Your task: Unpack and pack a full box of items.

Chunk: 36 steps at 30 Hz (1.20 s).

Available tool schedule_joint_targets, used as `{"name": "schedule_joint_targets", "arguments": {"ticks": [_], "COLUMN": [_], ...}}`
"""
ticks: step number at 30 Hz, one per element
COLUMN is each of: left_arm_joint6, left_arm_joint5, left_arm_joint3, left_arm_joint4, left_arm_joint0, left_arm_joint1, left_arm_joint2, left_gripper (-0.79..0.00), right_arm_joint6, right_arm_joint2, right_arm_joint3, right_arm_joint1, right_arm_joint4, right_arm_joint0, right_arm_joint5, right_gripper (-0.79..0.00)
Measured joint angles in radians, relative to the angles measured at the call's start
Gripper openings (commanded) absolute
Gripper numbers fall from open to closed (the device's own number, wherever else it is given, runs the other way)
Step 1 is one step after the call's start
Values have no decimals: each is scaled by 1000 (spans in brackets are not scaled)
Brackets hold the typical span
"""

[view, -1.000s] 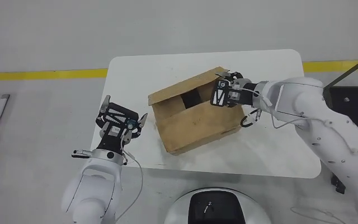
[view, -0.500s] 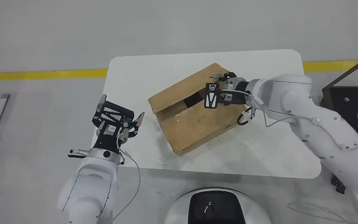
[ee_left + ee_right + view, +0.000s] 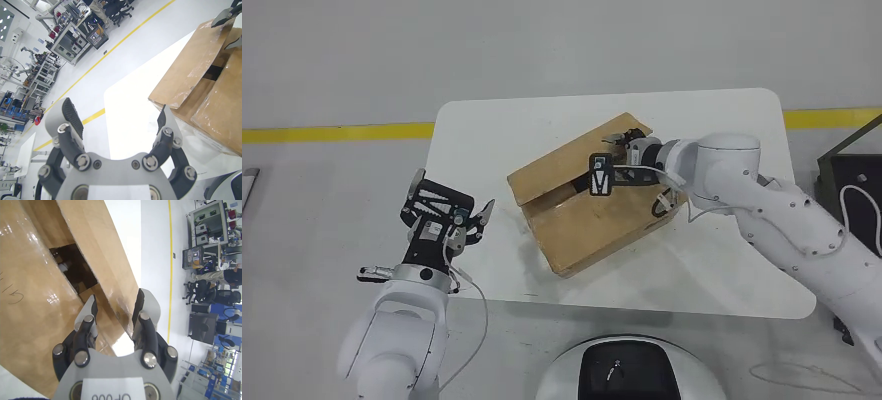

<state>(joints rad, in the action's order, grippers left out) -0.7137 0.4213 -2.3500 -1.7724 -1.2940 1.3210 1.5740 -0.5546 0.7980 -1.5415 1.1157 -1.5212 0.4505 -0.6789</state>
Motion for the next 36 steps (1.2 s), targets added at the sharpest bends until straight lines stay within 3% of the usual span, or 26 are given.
{"name": "schedule_joint_targets", "arguments": {"ticks": [1, 2, 3, 12, 19, 29, 36], "left_arm_joint6": [-1, -2, -4, -16, -13, -8, -6], "left_arm_joint5": [0, 0, 1, 7, 13, 16, 17], "left_arm_joint3": [0, 0, 0, 6, 19, 31, 35], "left_arm_joint4": [2, 3, 5, 19, 26, 40, 43], "left_arm_joint0": [1, 2, 3, 19, 37, 49, 48], "left_arm_joint1": [-1, -1, -2, -8, -12, -19, -23], "left_arm_joint2": [1, 3, 4, 13, 6, 3, 1], "left_gripper": [0, 0, 0, 0, 0, 0, 0], "right_arm_joint6": [4, 10, 14, -2, -151, -462, -499], "right_arm_joint2": [-8, -18, -24, -4, 59, 144, 189], "right_arm_joint3": [13, 28, 39, 95, 95, 76, 126], "right_arm_joint1": [5, 12, 16, 42, 45, 36, 27], "right_arm_joint4": [0, 1, 3, 131, 370, 790, 898], "right_arm_joint0": [-9, -21, -29, -76, -93, -98, -82], "right_arm_joint5": [4, 8, 11, 10, -18, 103, 179], "right_gripper": [-588, -763, -785, -785, -785, -785, -785]}}
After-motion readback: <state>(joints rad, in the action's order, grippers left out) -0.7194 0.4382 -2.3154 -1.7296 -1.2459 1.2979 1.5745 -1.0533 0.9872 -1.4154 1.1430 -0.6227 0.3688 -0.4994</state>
